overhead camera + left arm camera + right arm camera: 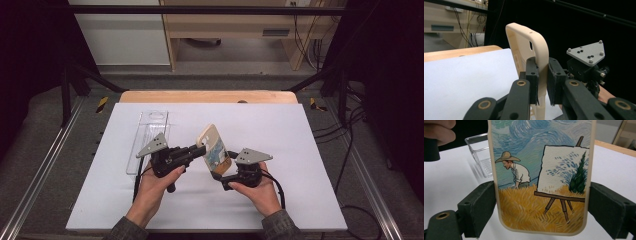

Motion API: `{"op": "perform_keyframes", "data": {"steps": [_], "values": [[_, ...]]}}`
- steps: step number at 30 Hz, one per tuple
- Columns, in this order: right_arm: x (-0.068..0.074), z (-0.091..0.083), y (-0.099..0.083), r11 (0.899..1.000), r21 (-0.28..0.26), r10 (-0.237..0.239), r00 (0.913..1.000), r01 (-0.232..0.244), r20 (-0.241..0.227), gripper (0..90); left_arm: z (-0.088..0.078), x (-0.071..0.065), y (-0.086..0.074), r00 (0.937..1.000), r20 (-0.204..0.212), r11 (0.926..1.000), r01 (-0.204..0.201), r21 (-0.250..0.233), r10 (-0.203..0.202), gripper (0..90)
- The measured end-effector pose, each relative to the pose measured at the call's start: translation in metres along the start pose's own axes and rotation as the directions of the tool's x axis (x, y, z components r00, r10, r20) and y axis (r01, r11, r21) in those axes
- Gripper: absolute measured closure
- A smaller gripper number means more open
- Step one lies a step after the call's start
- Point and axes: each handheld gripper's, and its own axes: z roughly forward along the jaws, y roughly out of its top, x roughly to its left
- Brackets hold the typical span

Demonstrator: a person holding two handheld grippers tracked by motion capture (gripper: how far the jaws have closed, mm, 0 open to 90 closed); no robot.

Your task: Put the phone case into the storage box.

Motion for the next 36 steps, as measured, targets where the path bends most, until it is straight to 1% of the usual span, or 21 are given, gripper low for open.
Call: {"op": "perform_keyframes", "data": {"steps": [1, 2, 3, 4, 5, 6, 8, 9, 11, 17, 19, 21, 22, 23, 24, 25, 26, 28, 29, 32, 36], "values": [[0.000, 0.000, 0.000, 1.000, 0.000, 0.000, 1.0000, 0.000, 0.000, 12.0, 0.001, -0.001, 0.001, 1.0000, 0.000, 1.0000, -0.005, -0.001, 0.005, 80.3], [0.000, -0.002, -0.001, 1.000, -0.008, -0.005, 0.9998, 0.006, 0.021, 61.8, 0.000, -0.003, 0.003, 0.9995, -0.006, 0.9995, -0.031, 0.003, 0.031, 80.0], [0.000, -0.002, -0.001, 1.000, -0.008, -0.005, 0.9998, 0.006, 0.021, 61.8, 0.000, -0.003, 0.003, 0.9995, -0.006, 0.9995, -0.031, 0.003, 0.031, 80.8], [-0.009, -0.007, -0.005, 0.995, -0.057, 0.080, 0.9968, -0.079, 0.008, 55.5, 0.000, -0.003, 0.003, 0.9995, -0.002, 0.9995, -0.031, 0.007, 0.031, 81.1], [-0.009, -0.007, -0.005, 0.995, -0.057, 0.080, 0.9968, -0.079, 0.008, 55.5, 0.000, -0.004, 0.003, 0.9993, -0.009, 0.9993, -0.036, 0.014, 0.036, 81.1], [-0.007, -0.008, -0.002, 1.000, -0.021, -0.002, 0.9975, 0.003, 0.071, 49.7, -0.001, -0.003, 0.004, 0.9985, -0.034, 0.9991, -0.043, 0.004, 0.043, 81.2], [-0.001, -0.009, 0.000, 0.999, -0.024, -0.033, 0.9975, 0.035, 0.062, 49.3, -0.001, -0.002, 0.005, 0.9985, -0.035, 0.9990, -0.043, -0.007, 0.043, 81.3], [0.001, -0.008, 0.000, 0.999, -0.023, -0.042, 0.9974, 0.043, 0.059, 49.2, -0.001, -0.001, 0.005, 0.9975, -0.049, 0.9987, -0.051, -0.004, 0.050, 81.4], [0.001, -0.006, 0.001, 0.999, -0.022, -0.042, 0.9975, 0.043, 0.057, 48.9, -0.001, 0.002, 0.005, 0.9965, -0.071, 0.9990, -0.045, -0.007, 0.044, 81.4], [-0.001, -0.005, -0.002, 1.000, -0.006, -0.021, 0.9978, 0.022, 0.063, 45.8, -0.002, 0.000, 0.009, 0.9960, -0.077, 0.9984, -0.047, -0.031, 0.044, 81.4], [-0.002, -0.006, -0.002, 1.000, -0.015, -0.016, 0.9975, 0.017, 0.068, 42.6, -0.003, -0.001, 0.012, 0.9955, -0.079, 0.9974, -0.056, -0.045, 0.052, 81.3], [-0.003, -0.007, -0.002, 1.000, -0.022, -0.008, 0.9964, 0.010, 0.084, 34.9, -0.004, -0.003, 0.016, 0.9942, -0.088, 0.9964, -0.067, -0.051, 0.063, 81.4], [-0.004, -0.007, -0.002, 1.000, -0.022, -0.001, 0.9948, 0.003, 0.102, 25.4, -0.006, -0.004, 0.019, 0.9929, -0.096, 0.9954, -0.076, -0.058, 0.070, 81.3], [-0.004, -0.007, -0.002, 1.000, -0.022, -0.001, 0.9948, 0.003, 0.102, 25.4, -0.007, -0.004, 0.021, 0.9918, -0.102, 0.9947, -0.083, -0.061, 0.076, 81.3], [-0.005, -0.007, -0.003, 1.000, -0.019, 0.008, 0.9936, -0.006, 0.113, 19.6, -0.011, -0.005, 0.026, 0.9890, -0.119, 0.9926, -0.097, -0.073, 0.088, 81.3], [-0.005, -0.007, -0.003, 1.000, -0.019, 0.008, 0.9936, -0.006, 0.113, 19.6, -0.011, -0.005, 0.026, 0.9890, -0.119, 0.9926, -0.097, -0.073, 0.088, 81.3], [-0.006, -0.007, -0.005, 1.000, -0.018, 0.025, 0.9915, -0.023, 0.128, 13.3, -0.013, -0.005, 0.028, 0.9877, -0.128, 0.9917, -0.100, -0.081, 0.089, 81.3], [-0.008, -0.007, -0.007, 0.999, -0.013, 0.035, 0.9887, -0.033, 0.146, 9.9, -0.020, -0.004, 0.035, 0.9830, -0.160, 0.9893, -0.107, -0.099, 0.090, 81.3], [-0.008, -0.007, -0.007, 0.999, -0.013, 0.035, 0.9887, -0.033, 0.146, 9.9, -0.020, -0.004, 0.035, 0.9830, -0.160, 0.9893, -0.107, -0.099, 0.090, 81.3], [-0.009, -0.009, -0.009, 1.000, -0.014, 0.028, 0.9842, -0.026, 0.175, 7.0, -0.028, -0.001, 0.042, 0.9773, -0.193, 0.9863, -0.113, -0.120, 0.088, 81.3], [-0.010, -0.012, -0.011, 1.000, 0.002, 0.005, 0.9697, -0.005, 0.244, 7.8, -0.042, 0.002, 0.051, 0.9677, -0.234, 0.9817, -0.129, -0.140, 0.094, 81.3]]}}
